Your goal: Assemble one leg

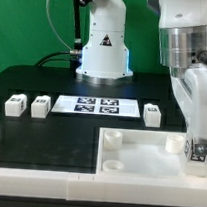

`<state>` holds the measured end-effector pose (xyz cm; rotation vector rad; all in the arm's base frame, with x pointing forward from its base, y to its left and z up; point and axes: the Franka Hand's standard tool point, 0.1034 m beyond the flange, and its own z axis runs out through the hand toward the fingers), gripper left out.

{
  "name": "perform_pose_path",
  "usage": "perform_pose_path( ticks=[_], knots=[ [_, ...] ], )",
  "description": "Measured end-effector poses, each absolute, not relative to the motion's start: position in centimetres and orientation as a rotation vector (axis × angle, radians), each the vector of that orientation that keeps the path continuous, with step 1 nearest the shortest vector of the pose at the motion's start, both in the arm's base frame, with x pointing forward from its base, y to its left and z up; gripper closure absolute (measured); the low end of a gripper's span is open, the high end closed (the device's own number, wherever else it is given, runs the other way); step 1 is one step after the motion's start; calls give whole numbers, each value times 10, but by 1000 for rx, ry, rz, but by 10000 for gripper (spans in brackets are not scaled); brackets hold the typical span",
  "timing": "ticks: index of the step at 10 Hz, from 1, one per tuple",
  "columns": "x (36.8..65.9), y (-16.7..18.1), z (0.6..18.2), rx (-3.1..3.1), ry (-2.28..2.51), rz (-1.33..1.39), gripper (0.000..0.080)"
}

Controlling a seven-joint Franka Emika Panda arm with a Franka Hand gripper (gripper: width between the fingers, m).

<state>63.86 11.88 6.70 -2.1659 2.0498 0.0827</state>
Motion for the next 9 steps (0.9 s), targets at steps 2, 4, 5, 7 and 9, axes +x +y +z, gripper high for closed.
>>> perform_pose_path(
  ticks=[2,4,5,7,9],
  knots=[
    [635,119,62,-2524,1587,21,192],
    [634,123,64,-2701,1278,-13,154],
    [634,121,63,-2770,1128,-25,154],
    [634,124,69,-2997,618,-42,150],
    [643,113,72,-3092,-23,-125,150]
  ],
)
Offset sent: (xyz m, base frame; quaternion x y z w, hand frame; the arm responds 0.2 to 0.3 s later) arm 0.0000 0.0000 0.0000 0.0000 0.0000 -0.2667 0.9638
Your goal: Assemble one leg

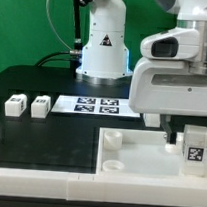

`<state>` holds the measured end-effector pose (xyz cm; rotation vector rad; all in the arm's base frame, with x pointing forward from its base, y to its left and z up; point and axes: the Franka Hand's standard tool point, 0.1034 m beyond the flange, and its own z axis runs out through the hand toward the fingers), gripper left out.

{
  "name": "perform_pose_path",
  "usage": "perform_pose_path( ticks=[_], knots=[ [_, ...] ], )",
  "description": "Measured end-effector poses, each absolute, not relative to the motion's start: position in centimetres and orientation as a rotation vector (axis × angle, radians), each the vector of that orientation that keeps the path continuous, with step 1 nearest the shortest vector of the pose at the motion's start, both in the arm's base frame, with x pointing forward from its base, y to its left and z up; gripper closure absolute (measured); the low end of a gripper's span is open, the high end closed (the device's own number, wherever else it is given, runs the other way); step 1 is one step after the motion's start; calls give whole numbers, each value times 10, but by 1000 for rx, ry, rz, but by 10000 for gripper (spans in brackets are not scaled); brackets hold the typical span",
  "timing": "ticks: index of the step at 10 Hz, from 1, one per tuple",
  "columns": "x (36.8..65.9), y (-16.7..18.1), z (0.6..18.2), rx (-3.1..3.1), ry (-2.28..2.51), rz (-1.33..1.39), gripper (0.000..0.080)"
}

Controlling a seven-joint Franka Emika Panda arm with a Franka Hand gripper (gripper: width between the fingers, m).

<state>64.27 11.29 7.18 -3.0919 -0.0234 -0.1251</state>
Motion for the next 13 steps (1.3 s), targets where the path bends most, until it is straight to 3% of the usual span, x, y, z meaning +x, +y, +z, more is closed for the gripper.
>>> perform_pose_path(
  ticks=[1,2,3,4,6,10,13],
  knots=[
    [642,114,71,-3090,24,-121,150],
    [642,115,71,-3087,82,-119,272],
    [642,116,71,-3075,205,-113,272],
    [641,117,70,-3051,389,-106,469],
    [642,116,73,-2964,823,-66,509],
    [641,112,70,-2418,1839,37,509],
    [640,115,69,-2027,2236,105,509]
  ],
)
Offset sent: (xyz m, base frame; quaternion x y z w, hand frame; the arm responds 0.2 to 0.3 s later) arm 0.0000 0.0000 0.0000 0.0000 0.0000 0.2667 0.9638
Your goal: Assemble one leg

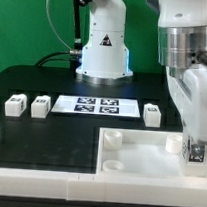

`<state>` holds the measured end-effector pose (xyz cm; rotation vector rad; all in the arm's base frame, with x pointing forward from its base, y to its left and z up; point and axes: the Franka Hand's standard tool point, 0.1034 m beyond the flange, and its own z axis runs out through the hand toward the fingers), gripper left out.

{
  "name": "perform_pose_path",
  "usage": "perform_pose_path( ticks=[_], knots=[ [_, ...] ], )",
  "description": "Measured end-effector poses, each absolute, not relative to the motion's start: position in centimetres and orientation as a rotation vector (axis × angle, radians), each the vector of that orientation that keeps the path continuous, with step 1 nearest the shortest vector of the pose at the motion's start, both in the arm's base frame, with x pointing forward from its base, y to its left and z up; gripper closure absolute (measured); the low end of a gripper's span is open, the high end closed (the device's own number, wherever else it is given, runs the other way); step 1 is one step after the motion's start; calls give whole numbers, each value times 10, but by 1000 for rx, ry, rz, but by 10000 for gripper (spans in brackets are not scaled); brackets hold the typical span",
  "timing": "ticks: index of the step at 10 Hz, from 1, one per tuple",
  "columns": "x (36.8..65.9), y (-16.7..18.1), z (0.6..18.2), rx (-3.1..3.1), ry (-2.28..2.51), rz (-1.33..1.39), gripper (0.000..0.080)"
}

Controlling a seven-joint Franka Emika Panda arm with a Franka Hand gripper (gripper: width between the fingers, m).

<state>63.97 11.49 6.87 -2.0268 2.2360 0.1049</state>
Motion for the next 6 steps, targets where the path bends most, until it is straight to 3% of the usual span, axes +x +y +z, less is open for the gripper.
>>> perform_pose_path(
  ticks=[6],
  knots=[
    [640,118,70,-1676,2508,117,509]
  ],
)
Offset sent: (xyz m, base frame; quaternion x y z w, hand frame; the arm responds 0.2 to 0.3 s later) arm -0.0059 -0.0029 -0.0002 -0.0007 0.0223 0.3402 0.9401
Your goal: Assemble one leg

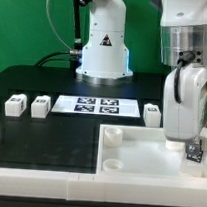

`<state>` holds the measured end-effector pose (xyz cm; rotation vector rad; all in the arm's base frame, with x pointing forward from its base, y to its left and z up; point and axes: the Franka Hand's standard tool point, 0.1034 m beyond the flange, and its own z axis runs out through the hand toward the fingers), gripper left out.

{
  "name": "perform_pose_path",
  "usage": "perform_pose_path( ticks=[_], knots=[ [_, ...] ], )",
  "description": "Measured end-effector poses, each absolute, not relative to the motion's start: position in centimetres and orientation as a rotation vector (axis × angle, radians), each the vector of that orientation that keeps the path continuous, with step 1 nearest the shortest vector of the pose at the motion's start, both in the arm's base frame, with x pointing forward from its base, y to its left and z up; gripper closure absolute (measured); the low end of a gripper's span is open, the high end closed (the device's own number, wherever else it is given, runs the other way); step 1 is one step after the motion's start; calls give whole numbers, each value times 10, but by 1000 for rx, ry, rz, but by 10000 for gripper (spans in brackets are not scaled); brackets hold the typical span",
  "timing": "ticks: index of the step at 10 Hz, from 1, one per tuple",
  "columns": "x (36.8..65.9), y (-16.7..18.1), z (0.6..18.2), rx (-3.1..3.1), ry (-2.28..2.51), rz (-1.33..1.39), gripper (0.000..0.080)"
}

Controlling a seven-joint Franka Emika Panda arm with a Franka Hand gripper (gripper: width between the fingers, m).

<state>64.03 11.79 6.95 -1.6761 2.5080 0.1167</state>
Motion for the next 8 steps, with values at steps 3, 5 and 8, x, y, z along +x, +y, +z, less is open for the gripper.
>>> perform_pose_path(
  ticks=[3,5,8],
  knots=[
    [640,119,69,-1687,2501,116,241],
    [638,122,68,-1831,2395,107,157],
    [637,126,66,-2252,1998,71,151]
  ],
)
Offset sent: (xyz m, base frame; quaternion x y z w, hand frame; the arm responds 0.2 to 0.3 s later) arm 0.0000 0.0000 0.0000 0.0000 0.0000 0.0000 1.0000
